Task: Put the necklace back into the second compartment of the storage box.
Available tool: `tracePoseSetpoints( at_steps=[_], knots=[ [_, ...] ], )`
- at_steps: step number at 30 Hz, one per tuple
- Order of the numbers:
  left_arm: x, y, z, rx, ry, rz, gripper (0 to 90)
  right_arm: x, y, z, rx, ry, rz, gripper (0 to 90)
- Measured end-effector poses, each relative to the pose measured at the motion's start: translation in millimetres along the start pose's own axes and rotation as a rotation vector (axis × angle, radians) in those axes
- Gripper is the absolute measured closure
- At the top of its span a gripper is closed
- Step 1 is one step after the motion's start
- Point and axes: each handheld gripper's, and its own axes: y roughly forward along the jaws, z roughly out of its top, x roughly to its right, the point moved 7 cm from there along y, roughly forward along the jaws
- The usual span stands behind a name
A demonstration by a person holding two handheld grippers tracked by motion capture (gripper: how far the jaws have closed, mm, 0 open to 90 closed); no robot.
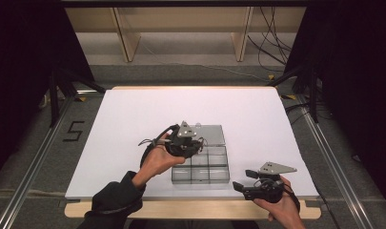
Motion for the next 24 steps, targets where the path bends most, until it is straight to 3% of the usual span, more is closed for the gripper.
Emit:
tracePoseSetpoints(
  at_steps=[5, 6, 8, 9, 11, 12, 16, 24],
  knots=[
    [1.1, 8.8, -0.5, -0.006, 0.005, -0.010, 77.9, -0.1, 0.2, -0.1, 0.000, -0.001, 0.003, 26.6],
    [2.8, 10.9, -0.9, -0.001, -0.022, -0.015, 77.9, -1.1, 0.1, -0.9, -0.009, 0.009, 0.007, 26.8],
    [2.9, 14.2, -1.1, -0.008, -0.005, -0.017, 77.9, 0.2, 0.3, -0.9, -0.006, -0.009, 0.001, 26.9],
    [4.8, 17.3, -2.2, -0.012, -0.028, -0.018, 77.9, -1.2, 2.6, 0.0, 0.014, -0.001, 0.025, 27.0],
    [6.6, 21.6, -3.7, -0.021, -0.023, -0.021, 77.9, -0.8, 2.1, -0.3, 0.007, -0.007, 0.015, 27.1],
    [6.0, 23.6, -4.1, -0.023, 0.001, -0.028, 77.9, -0.7, 0.9, -0.7, -0.003, -0.013, 0.009, 27.3],
    [10.4, 30.8, -9.5, -0.039, -0.026, -0.027, 77.8, -1.2, 1.5, -0.1, 0.009, -0.005, 0.017, 27.4],
    [11.9, 43.4, -19.3, -0.069, -0.008, -0.035, 77.8, -1.0, 1.8, -0.6, 0.004, -0.013, 0.017, 27.9]
  ],
)
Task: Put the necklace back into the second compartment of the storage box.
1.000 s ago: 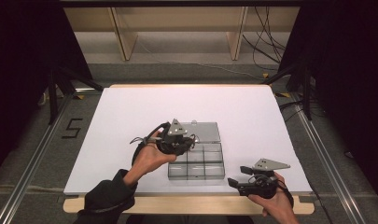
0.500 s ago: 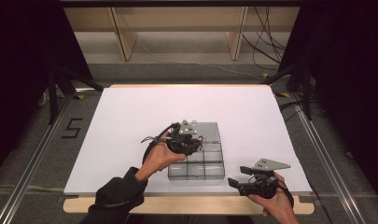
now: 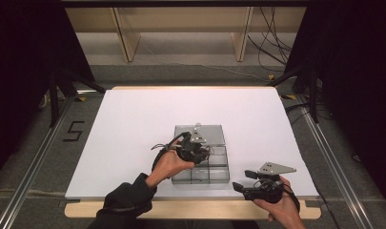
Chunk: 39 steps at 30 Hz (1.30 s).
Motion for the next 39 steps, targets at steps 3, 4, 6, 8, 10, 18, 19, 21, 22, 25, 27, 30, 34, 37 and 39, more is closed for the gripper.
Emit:
tracePoseSetpoints(
  at_steps=[3, 4, 6, 8, 10, 18, 19, 21, 22, 25, 27, 30, 34, 37, 39],
  knots=[
    [0.3, 2.1, -2.3, -0.009, -0.017, -0.008, 77.8, 0.3, -0.9, -0.3, -0.008, -0.004, -0.006, 28.1],
    [-1.1, 2.4, -2.6, -0.006, -0.014, -0.001, 77.8, -0.1, -0.2, -0.2, -0.002, -0.001, 0.001, 28.1],
    [-0.9, 1.3, -4.2, -0.016, -0.019, -0.002, 77.7, -0.1, -0.1, -0.2, -0.002, 0.000, 0.000, 28.1],
    [-1.0, 0.9, -5.7, -0.022, -0.016, -0.003, 77.5, -1.1, -1.1, -0.9, -0.016, 0.008, -0.001, 28.4],
    [-2.0, 1.3, -6.7, -0.023, -0.019, -0.006, 77.2, 0.2, -0.4, -0.4, -0.005, -0.002, -0.003, 28.4],
    [-3.6, 0.4, -13.3, -0.039, -0.022, -0.005, 73.2, -0.7, -0.9, -0.8, -0.013, 0.005, 0.001, 28.5],
    [-3.5, 0.1, -13.9, -0.039, -0.035, -0.007, 72.4, -1.1, -1.0, -0.9, -0.015, 0.008, 0.001, 28.5],
    [-4.9, -0.7, -14.8, -0.040, -0.046, 0.006, 68.6, 0.2, -0.8, -0.4, -0.008, -0.001, -0.005, 28.5],
    [-5.0, -1.2, -15.2, -0.040, -0.043, -0.001, 67.6, 0.2, -0.8, -0.3, -0.007, -0.002, -0.004, 28.5],
    [-6.3, -2.2, -15.6, -0.037, -0.040, 0.007, 64.5, 0.4, -0.9, -0.4, -0.007, -0.001, -0.004, 28.4],
    [-6.2, -3.1, -15.9, -0.034, -0.055, 0.006, 59.9, -1.5, -0.1, -0.2, -0.004, 0.017, 0.018, 28.4],
    [-7.7, -6.7, -14.0, -0.009, -0.059, 0.020, 56.9, -0.2, -1.5, 0.4, -0.002, -0.001, 0.009, 28.5],
    [-8.0, -19.1, -10.4, 0.029, -0.067, 0.018, 54.1, -2.5, -4.5, 0.1, -0.013, 0.051, -0.001, 28.4],
    [-9.4, -29.3, -10.8, 0.047, -0.067, 0.028, 54.1, 2.1, -4.5, 3.3, 0.021, 0.017, 0.003, 28.4],
    [-10.6, -35.4, -13.2, 0.054, -0.064, 0.030, 54.0, 2.6, -6.1, 3.7, 0.020, 0.026, 0.001, 28.4]
  ],
)
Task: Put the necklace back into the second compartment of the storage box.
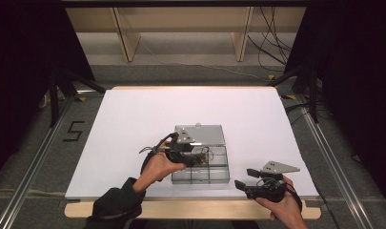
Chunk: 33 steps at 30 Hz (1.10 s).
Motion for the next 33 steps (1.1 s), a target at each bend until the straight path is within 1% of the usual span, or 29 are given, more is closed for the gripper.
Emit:
tracePoseSetpoints(
  at_steps=[1, 2, 3, 4, 5, 7, 8, 9, 11, 12, 13, 14, 15, 16, 17, 18, 19, 20, 21, 22, 23, 24, 25, 26, 27, 29, 31, 32, 33],
  knots=[
    [-1.7, -2.4, -1.3, 0.005, 0.001, 0.003, 53.9, -0.2, -0.3, -0.2, -0.003, 0.012, -0.004, 28.4],
    [-2.1, -4.5, -3.3, 0.007, -0.018, 0.006, 53.7, 2.1, 0.7, 0.5, 0.000, 0.001, -0.018, 28.4],
    [-3.1, -6.9, -5.1, 0.009, -0.014, 0.007, 53.6, 3.1, -0.3, 0.4, -0.005, -0.005, -0.024, 28.4],
    [-3.4, -8.9, -6.9, 0.011, -0.022, 0.001, 53.5, 2.5, -0.1, 0.8, 0.000, -0.003, -0.014, 28.4],
    [-3.0, -11.4, -9.2, 0.012, -0.039, -0.010, 53.4, 0.5, -1.5, 0.8, -0.012, 0.002, 0.015, 28.4],
    [-3.4, -15.3, -11.7, 0.016, -0.038, -0.009, 51.8, 2.6, -1.0, 1.6, -0.002, -0.014, -0.008, 28.3],
    [-3.8, -17.7, -13.3, 0.015, -0.043, -0.005, 50.9, 1.9, -0.7, 2.1, 0.006, -0.005, -0.011, 28.1],
    [-4.8, -19.9, -15.1, 0.019, -0.058, -0.002, 50.0, 1.3, 0.4, 2.6, 0.012, -0.002, 0.007, 27.9],
    [-9.2, -23.9, -18.4, 0.024, -0.075, 0.004, 47.5, 3.2, -0.5, 3.7, 0.015, -0.015, -0.003, 27.5],
    [-11.4, -25.8, -20.1, 0.031, -0.085, 0.008, 46.8, 1.2, 1.4, 3.7, 0.020, 0.015, 0.007, 27.1],
    [-13.1, -27.5, -21.8, 0.031, -0.085, 0.012, 46.3, 3.1, 0.7, 4.8, 0.021, -0.003, 0.009, 26.9],
    [-15.0, -30.0, -24.6, 0.035, -0.103, 0.019, 45.9, 1.0, 0.4, 4.2, 0.008, 0.023, 0.020, 26.5],
    [-17.1, -32.7, -27.0, 0.040, -0.107, 0.022, 45.4, 3.5, 0.0, 5.3, 0.006, -0.002, 0.012, 25.9],
    [-17.8, -33.9, -28.3, 0.046, -0.113, 0.022, 44.7, 1.1, 1.1, 6.2, 0.022, 0.040, 0.021, 25.8],
    [-18.5, -35.2, -30.1, 0.048, -0.120, 0.021, 44.3, 2.1, 0.5, 6.5, 0.011, 0.033, 0.025, 25.2],
    [-20.0, -36.7, -33.0, 0.050, -0.133, 0.022, 43.9, 3.3, 2.0, 7.4, 0.021, 0.033, 0.020, 24.4],
    [-20.0, -38.5, -35.5, 0.051, -0.148, 0.020, 42.8, 4.8, 2.9, 9.0, 0.021, 0.018, 0.039, 24.1],
    [-20.4, -39.7, -38.3, 0.051, -0.161, 0.018, 42.5, 4.3, 2.8, 9.9, 0.020, 0.033, 0.033, 24.0],
    [-20.9, -40.8, -40.2, 0.051, -0.169, 0.023, 42.1, 6.7, 4.1, 11.2, 0.026, 0.014, 0.037, 23.5],
    [-21.9, -42.4, -43.3, 0.051, -0.169, 0.014, 41.5, 4.8, 3.0, 11.3, 0.015, 0.041, 0.038, 22.9],
    [-22.3, -43.4, -45.1, 0.051, -0.177, 0.016, 40.8, 7.2, 3.8, 13.5, 0.023, 0.016, 0.033, 22.5],
    [-22.6, -44.1, -48.0, 0.053, -0.194, 0.014, 40.2, 4.4, 3.8, 13.3, 0.013, 0.048, 0.040, 22.1],
    [-23.7, -46.0, -51.3, 0.047, -0.198, 0.020, 39.4, 3.9, 5.9, 15.4, 0.027, 0.050, 0.052, 21.5],
    [-24.3, -46.6, -52.9, 0.051, -0.204, 0.017, 38.8, 6.2, 6.6, 16.7, 0.025, 0.027, 0.053, 21.0],
    [-24.5, -46.8, -55.0, 0.052, -0.225, 0.015, 38.4, 6.9, 8.4, 17.9, 0.039, 0.018, 0.060, 20.6],
    [-25.9, -48.0, -59.5, 0.048, -0.229, 0.007, 37.8, 6.0, 7.7, 18.7, 0.022, 0.049, 0.059, 19.7],
    [-26.8, -48.0, -62.1, 0.050, -0.246, 0.008, 37.4, 10.9, 9.7, 21.0, 0.041, 0.021, 0.053, 18.4],
    [-27.2, -47.7, -64.4, 0.050, -0.259, 0.010, 37.2, 7.8, 10.3, 20.7, 0.034, 0.067, 0.070, 18.2],
    [-27.3, -47.3, -64.9, 0.052, -0.266, 0.012, 37.3, 10.1, 10.9, 22.4, 0.039, 0.070, 0.068, 18.2]
  ],
)
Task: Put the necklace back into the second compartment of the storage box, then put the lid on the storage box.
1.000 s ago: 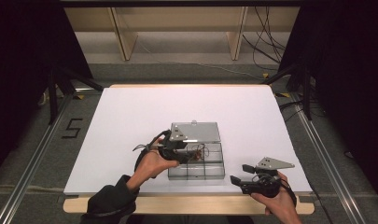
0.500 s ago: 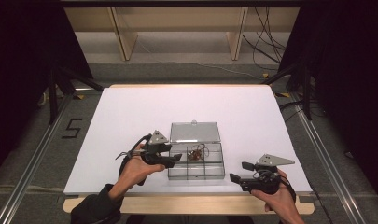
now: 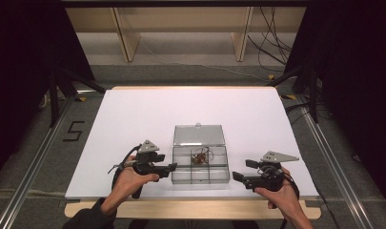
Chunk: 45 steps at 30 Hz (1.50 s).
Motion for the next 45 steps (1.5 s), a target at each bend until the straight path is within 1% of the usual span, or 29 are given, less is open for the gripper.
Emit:
tracePoseSetpoints(
  at_steps=[1, 3, 5, 7, 8, 10, 11, 12, 15, 16, 17, 20, 21, 22, 23, 25, 27, 28, 29, 30, 31, 34, 36, 37, 38, 40, 41, 44, 45],
  knots=[
    [-0.4, -0.4, -0.8, -0.004, 0.002, 0.000, 37.2, 2.8, -0.8, 1.3, -0.002, -0.024, -0.007, 18.2],
    [0.6, -0.9, -1.3, 0.000, -0.010, -0.011, 37.1, 3.1, 1.1, 3.4, 0.009, -0.013, -0.003, 18.2],
    [3.0, -0.6, -0.5, 0.018, -0.029, -0.015, 37.2, 5.8, 2.3, 5.8, 0.015, -0.029, 0.001, 18.2],
    [2.7, -1.9, -2.6, -0.004, -0.003, -0.013, 37.3, 8.5, 3.8, 7.0, 0.007, -0.026, -0.003, 18.4],
    [4.4, -0.8, -2.6, 0.005, -0.018, -0.011, 37.3, 10.2, 4.6, 7.8, 0.010, -0.029, -0.013, 18.7],
    [4.7, -0.7, -4.2, -0.011, -0.001, -0.016, 37.2, 11.1, 5.6, 8.4, 0.006, 0.000, -0.016, 19.1],
    [5.4, -0.2, -4.9, -0.014, -0.004, -0.016, 37.2, 15.7, 7.0, 10.1, 0.018, -0.040, -0.024, 19.0],
    [5.7, 0.6, -4.9, -0.008, -0.013, -0.009, 37.1, 15.6, 7.2, 11.0, 0.009, -0.013, -0.018, 19.0],
    [5.9, 2.1, -6.1, -0.017, -0.008, -0.019, 37.2, 17.4, 8.2, 14.2, 0.014, -0.016, -0.015, 19.0],
    [5.7, 3.0, -6.5, -0.014, -0.008, -0.007, 37.3, 14.8, 6.4, 13.4, -0.011, 0.032, -0.026, 19.0],
    [6.1, 3.2, -7.0, -0.022, -0.012, -0.015, 37.5, 20.4, 8.2, 16.7, 0.014, -0.029, -0.028, 19.0],
    [7.1, 4.3, -8.1, -0.028, -0.003, -0.020, 38.0, 18.3, 11.9, 17.3, 0.012, 0.013, -0.009, 18.8],
    [7.4, 4.4, -8.2, -0.031, -0.002, -0.024, 38.2, 21.3, 12.2, 18.4, 0.012, -0.011, -0.020, 18.7],
    [8.2, 5.4, -7.9, -0.023, -0.011, -0.022, 38.4, 21.1, 13.6, 18.9, 0.010, -0.010, -0.005, 18.7],
    [7.6, 5.8, -8.4, -0.025, -0.011, -0.015, 38.5, 23.0, 14.3, 19.6, 0.011, -0.021, -0.015, 18.6],
    [7.7, 4.8, -9.3, -0.035, 0.000, -0.026, 39.0, 20.4, 16.0, 20.5, -0.004, 0.019, -0.012, 18.6],
    [8.3, 4.9, -9.7, -0.034, -0.005, -0.029, 39.8, 21.2, 17.3, 22.2, -0.008, 0.013, -0.015, 18.6],
    [8.7, 6.1, -9.6, -0.025, -0.017, -0.021, 40.0, 24.3, 19.0, 24.2, 0.009, -0.023, -0.019, 18.6],
    [9.8, 5.8, -9.7, -0.027, -0.021, -0.028, 40.1, 23.6, 20.5, 24.6, 0.002, -0.014, -0.013, 18.6],
    [9.9, 5.3, -10.2, -0.030, -0.005, -0.024, 40.1, 20.7, 21.3, 24.8, 0.003, 0.012, -0.008, 18.6],
    [10.4, 5.4, -10.8, -0.035, -0.006, -0.028, 40.1, 23.5, 21.9, 25.6, -0.005, -0.020, -0.011, 18.6],
    [10.8, 6.0, -12.0, -0.039, -0.002, -0.029, 40.4, 20.7, 24.1, 26.4, -0.018, 0.011, 0.000, 18.4],
    [11.3, 7.3, -12.8, -0.035, -0.010, -0.021, 40.8, 25.0, 26.3, 28.6, -0.013, -0.021, -0.015, 18.2],
    [11.3, 6.7, -13.5, -0.040, 0.004, -0.024, 40.9, 23.9, 28.4, 28.4, -0.020, 0.003, 0.007, 18.1],
    [11.7, 7.6, -14.1, -0.042, -0.003, -0.025, 41.0, 21.7, 29.2, 28.4, -0.018, 0.033, 0.004, 18.1],
    [11.3, 8.5, -15.8, -0.055, 0.009, -0.029, 42.0, 22.7, 29.8, 28.6, -0.045, 0.030, -0.004, 18.1],
    [11.9, 10.0, -16.1, -0.048, 0.004, -0.030, 43.3, 26.0, 32.4, 30.6, -0.021, -0.003, 0.002, 18.1],
    [13.3, 12.8, -19.0, -0.061, 0.024, -0.037, 48.6, 25.0, 36.0, 30.5, -0.038, 0.030, 0.011, 17.9],
    [13.4, 12.9, -19.9, -0.067, 0.029, -0.038, 49.5, 27.8, 37.7, 31.2, -0.039, 0.012, 0.000, 17.7]
  ],
)
